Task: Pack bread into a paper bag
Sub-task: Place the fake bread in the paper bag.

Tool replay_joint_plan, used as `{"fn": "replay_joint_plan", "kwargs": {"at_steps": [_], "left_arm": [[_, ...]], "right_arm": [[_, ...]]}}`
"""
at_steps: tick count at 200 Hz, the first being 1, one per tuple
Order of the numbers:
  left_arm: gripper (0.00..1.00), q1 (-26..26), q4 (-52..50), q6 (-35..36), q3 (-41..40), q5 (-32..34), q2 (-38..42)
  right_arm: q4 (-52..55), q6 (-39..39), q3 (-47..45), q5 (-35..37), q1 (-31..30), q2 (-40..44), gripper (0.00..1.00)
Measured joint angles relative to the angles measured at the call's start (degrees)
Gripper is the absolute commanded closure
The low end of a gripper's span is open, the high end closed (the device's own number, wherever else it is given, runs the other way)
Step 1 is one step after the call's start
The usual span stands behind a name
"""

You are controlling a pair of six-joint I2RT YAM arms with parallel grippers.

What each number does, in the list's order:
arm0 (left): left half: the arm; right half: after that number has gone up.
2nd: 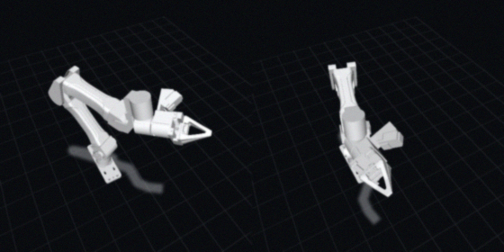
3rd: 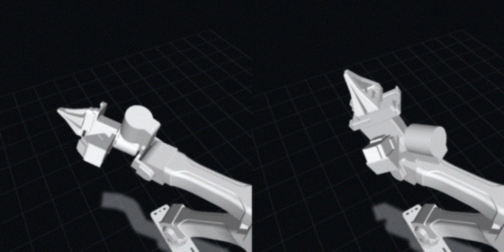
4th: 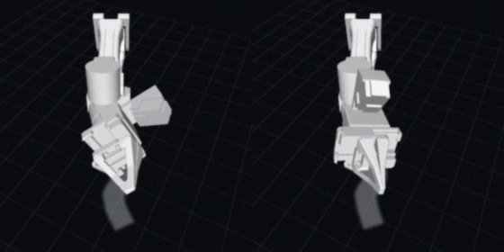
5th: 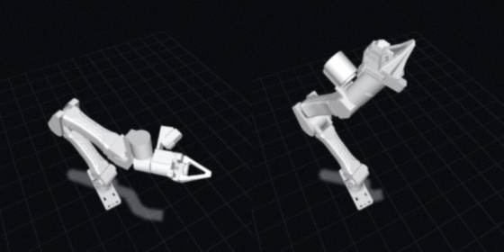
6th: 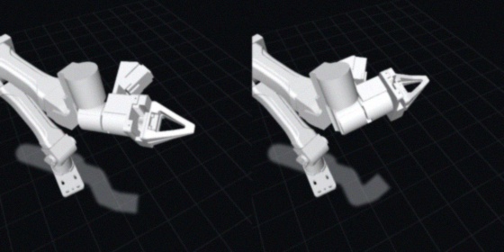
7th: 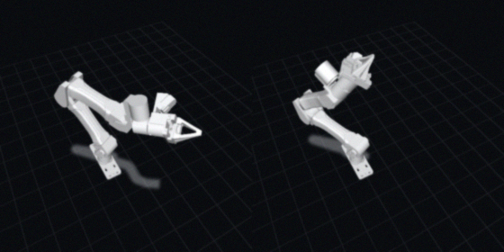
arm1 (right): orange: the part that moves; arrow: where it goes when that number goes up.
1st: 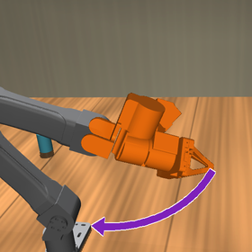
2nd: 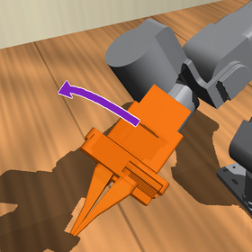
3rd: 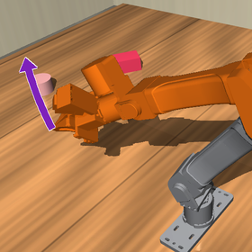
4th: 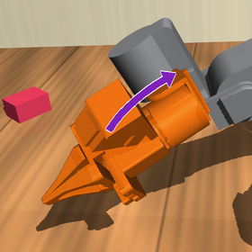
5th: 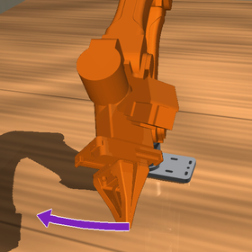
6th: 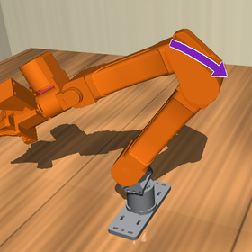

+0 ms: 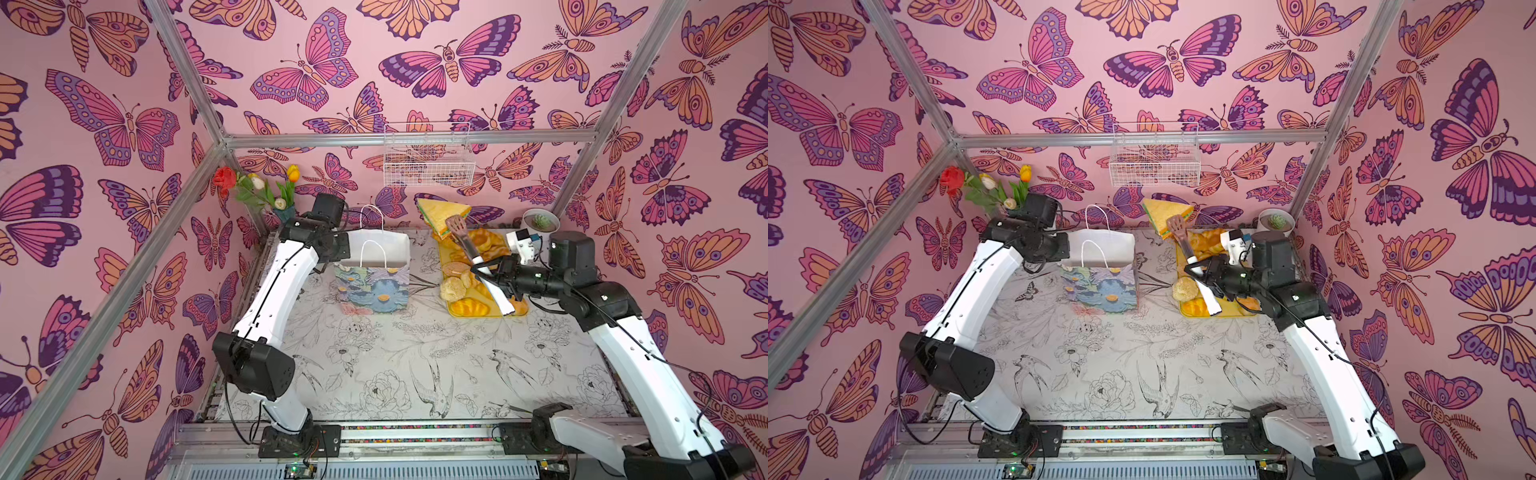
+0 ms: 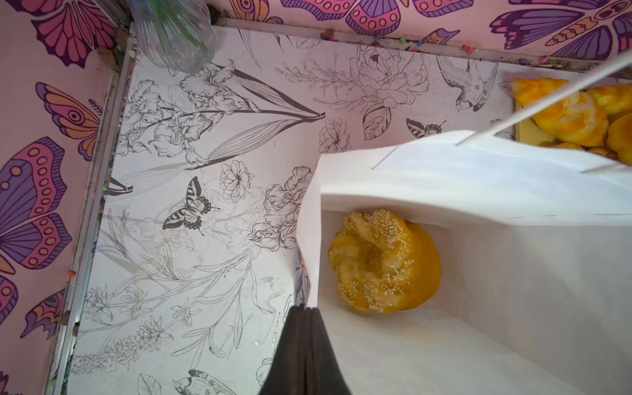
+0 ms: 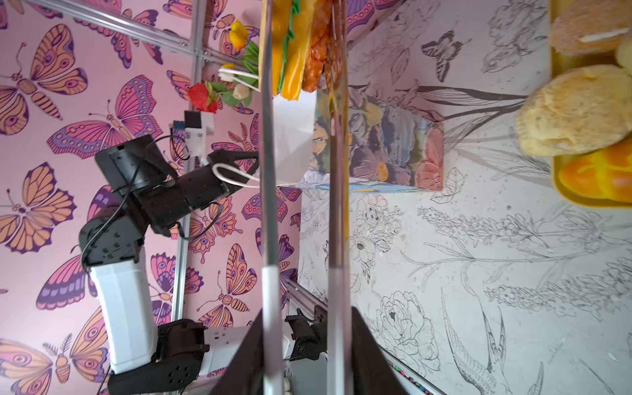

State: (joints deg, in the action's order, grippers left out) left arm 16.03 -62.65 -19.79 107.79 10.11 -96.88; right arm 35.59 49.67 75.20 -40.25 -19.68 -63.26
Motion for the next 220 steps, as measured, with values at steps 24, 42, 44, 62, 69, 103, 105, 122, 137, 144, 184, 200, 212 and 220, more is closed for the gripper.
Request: {"fn": "replay_joint_plan", "kwargs": {"at_steps": [24,42,44,62,69,103,105,122,137,144,184,200,212,220], "left_arm": [[0.98,0.00,0.04,-0.02,0.04,-0.07,-0.07],[0.98,0.00,0.07,-0.02,0.04,-0.07,-0.11],[0.98,0.00,0.04,-0.02,0.04,-0.07,-0.11],[0.99,0.00,0.07,-0.02,0.04,-0.07,-0.11],[1.00,0.00,0.07,-0.04,0.04,-0.07,-0.11],[1.00,0.00,0.07,-0.22,0.04,-0.24,-0.11],[1.00,0.00,0.07,-0.22,0.04,-0.26,-0.11],[1.00,0.00,0.07,-0.22,0.02,-0.24,-0.11],[1.00,0.00,0.09,-0.22,0.02,-0.24,-0.11],[1.00,0.00,0.09,-0.22,0.02,-0.26,-0.11],[1.00,0.00,0.09,-0.24,0.02,-0.26,-0.11],[1.00,0.00,0.11,-0.24,0.02,-0.26,-0.11],[0.99,0.00,0.11,-0.24,0.02,-0.26,-0.11],[0.99,0.00,0.11,-0.24,0.02,-0.26,-0.11]], "right_arm": [[-2.47,-0.07,0.31,-1.33,-3.06,-0.55,0.73],[-3.52,-0.11,0.35,-1.86,-5.70,-1.42,0.73],[-3.54,-0.11,0.37,-1.86,-6.01,-1.55,0.73],[-3.91,-0.22,0.39,-2.16,-8.48,-2.47,0.73],[-3.96,-0.26,0.50,-2.27,-9.31,-2.84,0.73],[-3.98,-0.63,1.51,-2.27,-12.74,-4.85,0.73],[-3.98,-0.63,1.57,-2.27,-12.90,-4.98,0.73],[-3.96,-0.70,1.73,-2.25,-13.77,-5.46,0.72],[-3.93,-0.70,1.73,-2.25,-13.94,-5.46,0.68],[-3.96,-0.70,1.73,-2.25,-13.97,-5.46,0.65],[-4.00,-1.11,1.73,-2.08,-13.97,-5.46,0.45],[-4.09,-1.51,1.73,-1.90,-13.97,-5.46,0.42],[-4.15,-1.60,1.73,-1.79,-13.97,-5.46,0.42],[-4.15,-1.62,1.75,-1.75,-13.97,-5.46,0.42]]}}
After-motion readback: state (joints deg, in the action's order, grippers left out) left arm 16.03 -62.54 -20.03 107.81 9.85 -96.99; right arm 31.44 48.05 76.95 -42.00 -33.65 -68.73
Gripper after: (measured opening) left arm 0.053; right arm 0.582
